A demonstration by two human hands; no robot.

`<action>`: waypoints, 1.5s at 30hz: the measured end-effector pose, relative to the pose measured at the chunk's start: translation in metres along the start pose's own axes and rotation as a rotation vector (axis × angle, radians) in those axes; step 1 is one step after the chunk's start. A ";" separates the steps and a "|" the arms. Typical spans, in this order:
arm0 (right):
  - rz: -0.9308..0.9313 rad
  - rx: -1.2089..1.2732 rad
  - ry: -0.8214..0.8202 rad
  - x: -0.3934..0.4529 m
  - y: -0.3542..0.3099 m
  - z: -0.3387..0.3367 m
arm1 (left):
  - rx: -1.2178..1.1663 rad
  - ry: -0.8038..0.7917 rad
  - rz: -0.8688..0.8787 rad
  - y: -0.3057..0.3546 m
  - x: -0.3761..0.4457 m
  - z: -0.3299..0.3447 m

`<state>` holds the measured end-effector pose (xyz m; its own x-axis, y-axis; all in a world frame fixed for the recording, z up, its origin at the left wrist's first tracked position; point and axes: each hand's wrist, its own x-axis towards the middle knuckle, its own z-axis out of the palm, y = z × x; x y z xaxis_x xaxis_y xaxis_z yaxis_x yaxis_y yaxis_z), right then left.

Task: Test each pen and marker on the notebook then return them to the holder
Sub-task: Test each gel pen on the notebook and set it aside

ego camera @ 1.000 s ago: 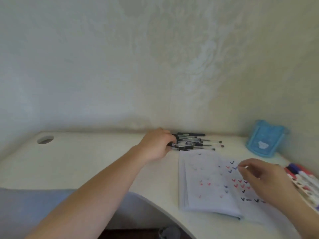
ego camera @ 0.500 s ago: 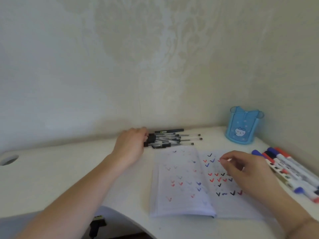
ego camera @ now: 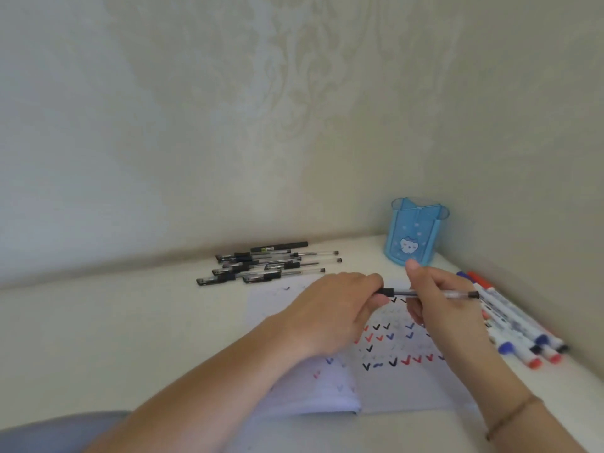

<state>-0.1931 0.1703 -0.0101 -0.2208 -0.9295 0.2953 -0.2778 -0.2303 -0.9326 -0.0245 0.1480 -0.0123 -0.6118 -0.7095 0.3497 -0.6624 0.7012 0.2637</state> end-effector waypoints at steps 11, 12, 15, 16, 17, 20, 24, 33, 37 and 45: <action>-0.004 -0.049 -0.270 -0.003 -0.008 -0.005 | -0.325 0.097 0.026 -0.038 -0.021 0.011; -0.016 0.031 -0.244 -0.003 -0.009 -0.007 | -0.404 0.106 -0.014 -0.043 -0.022 0.009; 0.008 0.309 -0.166 -0.001 -0.017 -0.016 | -0.488 0.096 -0.099 -0.058 -0.023 0.003; 0.035 0.345 -0.173 0.000 -0.021 -0.017 | -0.464 0.067 -0.117 -0.061 -0.022 0.002; 0.052 0.327 -0.200 0.001 -0.026 -0.018 | -0.425 0.029 -0.130 -0.064 -0.021 0.002; 0.069 0.077 -0.325 -0.002 -0.030 -0.014 | -0.353 -0.042 -0.150 -0.068 -0.018 0.005; 0.101 -0.053 -0.357 -0.022 -0.006 -0.006 | -0.344 -0.083 -0.175 -0.069 -0.018 0.008; -0.082 -0.151 -0.230 -0.041 0.017 0.004 | -0.432 -0.066 -0.171 -0.068 -0.017 0.009; -0.082 -0.169 -0.270 -0.042 0.018 0.004 | -0.431 -0.051 -0.168 -0.065 -0.017 0.008; -0.079 -0.191 -0.319 -0.042 0.020 0.005 | -0.392 -0.046 -0.147 -0.063 -0.018 0.006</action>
<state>-0.1849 0.2029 -0.0422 0.1020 -0.9610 0.2571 -0.4579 -0.2748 -0.8455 0.0255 0.1156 -0.0406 -0.5476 -0.8000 0.2452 -0.5345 0.5600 0.6330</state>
